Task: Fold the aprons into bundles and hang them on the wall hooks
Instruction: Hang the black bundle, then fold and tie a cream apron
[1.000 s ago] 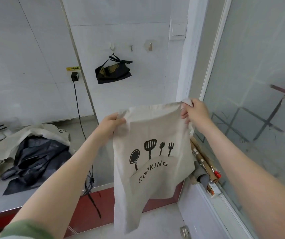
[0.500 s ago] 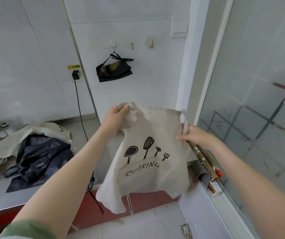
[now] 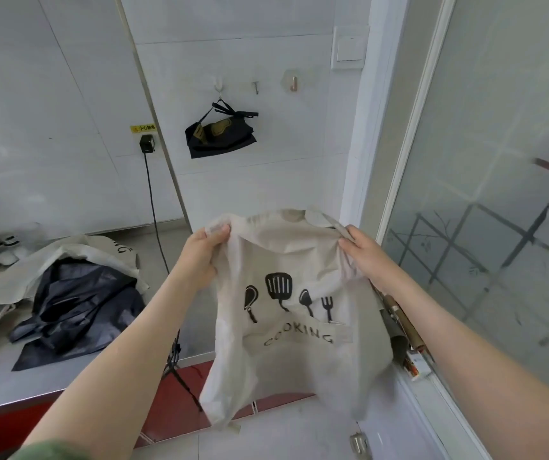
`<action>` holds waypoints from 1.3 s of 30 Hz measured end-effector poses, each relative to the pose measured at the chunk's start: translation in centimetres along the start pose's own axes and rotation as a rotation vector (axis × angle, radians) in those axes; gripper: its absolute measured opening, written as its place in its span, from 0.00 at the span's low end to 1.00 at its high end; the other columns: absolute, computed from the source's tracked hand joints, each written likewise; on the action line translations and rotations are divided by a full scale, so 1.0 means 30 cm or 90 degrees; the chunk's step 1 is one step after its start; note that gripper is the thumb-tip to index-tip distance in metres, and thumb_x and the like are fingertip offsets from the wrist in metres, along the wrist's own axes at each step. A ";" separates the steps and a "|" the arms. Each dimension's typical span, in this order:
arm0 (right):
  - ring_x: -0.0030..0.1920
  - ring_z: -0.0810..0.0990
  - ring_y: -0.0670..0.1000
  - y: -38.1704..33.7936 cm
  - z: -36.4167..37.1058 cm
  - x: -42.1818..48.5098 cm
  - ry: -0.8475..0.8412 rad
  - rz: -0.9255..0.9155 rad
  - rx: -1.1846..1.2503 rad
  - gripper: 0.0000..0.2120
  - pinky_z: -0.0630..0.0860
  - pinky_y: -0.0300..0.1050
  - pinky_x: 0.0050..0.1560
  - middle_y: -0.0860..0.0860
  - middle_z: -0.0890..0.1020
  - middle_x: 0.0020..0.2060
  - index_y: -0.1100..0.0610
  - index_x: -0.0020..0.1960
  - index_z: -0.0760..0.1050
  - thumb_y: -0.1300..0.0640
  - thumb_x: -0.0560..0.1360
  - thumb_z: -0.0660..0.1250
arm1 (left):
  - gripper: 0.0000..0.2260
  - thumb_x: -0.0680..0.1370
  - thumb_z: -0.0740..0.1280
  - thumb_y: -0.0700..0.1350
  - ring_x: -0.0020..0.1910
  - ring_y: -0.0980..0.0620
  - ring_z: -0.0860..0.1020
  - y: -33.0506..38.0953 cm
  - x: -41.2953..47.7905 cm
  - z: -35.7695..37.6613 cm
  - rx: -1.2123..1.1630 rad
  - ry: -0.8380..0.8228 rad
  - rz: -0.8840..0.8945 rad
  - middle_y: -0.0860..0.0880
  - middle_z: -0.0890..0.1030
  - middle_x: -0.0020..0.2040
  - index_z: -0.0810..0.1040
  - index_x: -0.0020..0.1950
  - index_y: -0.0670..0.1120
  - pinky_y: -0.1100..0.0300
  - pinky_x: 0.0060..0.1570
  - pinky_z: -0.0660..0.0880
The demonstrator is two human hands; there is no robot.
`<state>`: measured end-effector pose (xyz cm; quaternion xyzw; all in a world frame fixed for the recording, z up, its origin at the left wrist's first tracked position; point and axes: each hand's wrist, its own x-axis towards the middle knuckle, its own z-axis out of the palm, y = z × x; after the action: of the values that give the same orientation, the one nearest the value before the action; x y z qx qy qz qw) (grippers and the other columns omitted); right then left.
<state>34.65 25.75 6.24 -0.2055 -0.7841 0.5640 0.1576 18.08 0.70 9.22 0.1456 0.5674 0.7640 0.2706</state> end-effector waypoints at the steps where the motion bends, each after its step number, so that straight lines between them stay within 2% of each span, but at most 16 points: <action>1: 0.46 0.76 0.51 -0.011 -0.004 0.003 0.014 -0.013 -0.047 0.09 0.69 0.46 0.46 0.57 0.76 0.46 0.60 0.51 0.71 0.55 0.82 0.57 | 0.06 0.79 0.63 0.38 0.39 0.51 0.83 -0.011 0.015 -0.010 0.015 0.038 0.011 0.47 0.84 0.41 0.80 0.47 0.43 0.58 0.43 0.80; 2: 0.44 0.75 0.51 -0.018 -0.006 0.006 0.029 -0.022 -0.069 0.10 0.68 0.45 0.44 0.56 0.76 0.43 0.61 0.49 0.70 0.55 0.82 0.56 | 0.04 0.80 0.65 0.41 0.41 0.49 0.82 -0.021 0.033 -0.020 0.042 0.072 0.023 0.45 0.83 0.43 0.78 0.49 0.42 0.56 0.45 0.79; 4: 0.42 0.74 0.51 -0.028 -0.028 0.011 0.076 -0.031 -0.068 0.10 0.67 0.45 0.42 0.54 0.75 0.40 0.61 0.48 0.70 0.56 0.82 0.56 | 0.11 0.77 0.68 0.51 0.47 0.45 0.80 -0.042 0.070 -0.037 0.103 0.115 0.037 0.43 0.81 0.49 0.78 0.52 0.44 0.50 0.50 0.77; 6: 0.43 0.74 0.51 -0.040 -0.055 0.016 0.102 -0.033 -0.031 0.09 0.67 0.45 0.43 0.54 0.75 0.41 0.60 0.48 0.71 0.57 0.82 0.56 | 0.16 0.77 0.67 0.55 0.54 0.46 0.80 -0.064 0.081 -0.040 0.088 0.096 0.024 0.44 0.81 0.57 0.78 0.59 0.47 0.49 0.57 0.76; 9: 0.47 0.77 0.52 -0.064 -0.081 0.022 0.106 -0.009 0.068 0.08 0.71 0.48 0.50 0.54 0.79 0.46 0.55 0.50 0.75 0.55 0.82 0.57 | 0.34 0.67 0.71 0.65 0.57 0.47 0.80 -0.116 0.075 -0.041 0.050 -0.045 -0.049 0.45 0.80 0.61 0.76 0.64 0.45 0.48 0.58 0.76; 12: 0.47 0.79 0.48 -0.107 -0.094 0.015 0.125 -0.007 0.207 0.08 0.74 0.43 0.49 0.48 0.82 0.46 0.50 0.51 0.76 0.56 0.82 0.58 | 0.43 0.56 0.78 0.66 0.57 0.46 0.80 -0.205 0.049 -0.035 0.157 -0.197 -0.169 0.45 0.81 0.59 0.77 0.63 0.44 0.52 0.57 0.77; 14: 0.45 0.80 0.44 -0.131 -0.104 0.012 0.134 -0.015 0.282 0.08 0.76 0.38 0.45 0.45 0.82 0.45 0.48 0.51 0.75 0.57 0.82 0.58 | 0.43 0.54 0.81 0.63 0.58 0.46 0.80 -0.270 0.035 -0.029 0.254 -0.200 -0.229 0.46 0.82 0.58 0.77 0.63 0.43 0.53 0.58 0.75; 16: 0.45 0.80 0.43 -0.148 -0.121 0.007 0.139 -0.023 0.282 0.08 0.76 0.37 0.46 0.45 0.82 0.47 0.48 0.52 0.75 0.56 0.82 0.58 | 0.28 0.66 0.78 0.57 0.55 0.45 0.81 -0.302 0.032 0.002 0.271 -0.141 -0.204 0.45 0.83 0.56 0.79 0.59 0.41 0.55 0.55 0.76; 18: 0.46 0.78 0.46 -0.145 -0.146 0.003 0.150 -0.044 0.157 0.07 0.74 0.41 0.49 0.48 0.80 0.47 0.50 0.50 0.74 0.56 0.82 0.57 | 0.14 0.77 0.69 0.49 0.49 0.45 0.80 -0.287 0.056 0.034 0.311 0.005 -0.130 0.42 0.83 0.52 0.79 0.55 0.39 0.56 0.48 0.74; 21: 0.38 0.70 0.49 -0.124 -0.187 -0.006 0.215 -0.096 -0.120 0.11 0.65 0.40 0.37 0.51 0.73 0.36 0.55 0.40 0.67 0.56 0.82 0.57 | 0.14 0.80 0.63 0.50 0.42 0.45 0.75 -0.196 0.098 0.070 0.437 0.172 0.012 0.46 0.77 0.37 0.78 0.44 0.40 0.56 0.37 0.67; 23: 0.34 0.69 0.50 -0.109 -0.208 -0.012 0.261 -0.130 -0.251 0.13 0.62 0.41 0.33 0.54 0.73 0.33 0.60 0.42 0.66 0.53 0.82 0.58 | 0.18 0.81 0.61 0.52 0.37 0.46 0.71 -0.127 0.105 0.080 0.519 0.210 0.093 0.46 0.74 0.34 0.75 0.42 0.37 0.55 0.35 0.64; 29: 0.28 0.68 0.57 -0.078 -0.221 -0.031 0.307 -0.204 -0.458 0.12 0.66 0.50 0.31 0.47 0.65 0.24 0.56 0.42 0.63 0.51 0.81 0.59 | 0.23 0.83 0.56 0.52 0.30 0.46 0.67 -0.018 0.102 0.062 0.701 0.211 0.252 0.45 0.69 0.27 0.63 0.31 0.41 0.52 0.32 0.59; 32: 0.29 0.68 0.58 -0.088 -0.207 -0.014 0.307 -0.189 -0.421 0.13 0.64 0.50 0.31 0.49 0.65 0.25 0.56 0.42 0.61 0.51 0.82 0.58 | 0.23 0.82 0.57 0.54 0.29 0.46 0.64 0.007 0.102 0.039 0.709 0.199 0.262 0.44 0.66 0.27 0.62 0.32 0.41 0.53 0.30 0.58; 35: 0.27 0.65 0.54 -0.104 -0.186 -0.005 0.334 -0.192 -0.385 0.14 0.59 0.48 0.30 0.48 0.65 0.25 0.57 0.41 0.61 0.51 0.82 0.57 | 0.23 0.81 0.58 0.56 0.28 0.49 0.62 0.031 0.088 0.035 0.629 0.235 0.250 0.46 0.64 0.27 0.61 0.32 0.43 0.54 0.30 0.57; 37: 0.29 0.69 0.55 -0.049 -0.156 -0.012 0.224 -0.134 -0.470 0.14 0.61 0.47 0.30 0.50 0.68 0.27 0.57 0.41 0.62 0.51 0.83 0.55 | 0.23 0.82 0.55 0.57 0.30 0.47 0.67 -0.017 0.082 0.011 0.719 0.172 0.169 0.46 0.70 0.30 0.69 0.34 0.42 0.55 0.32 0.61; 39: 0.36 0.74 0.56 0.070 -0.116 -0.045 0.055 -0.039 -0.559 0.15 0.65 0.48 0.34 0.50 0.71 0.31 0.55 0.40 0.63 0.50 0.83 0.53 | 0.24 0.82 0.51 0.57 0.40 0.44 0.77 -0.151 0.046 -0.041 0.910 0.062 0.053 0.42 0.80 0.40 0.78 0.44 0.42 0.57 0.38 0.65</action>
<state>37.79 28.51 5.31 -0.2527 -0.9480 0.1630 0.1046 17.44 1.48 4.44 0.2749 0.9343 0.2205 0.0537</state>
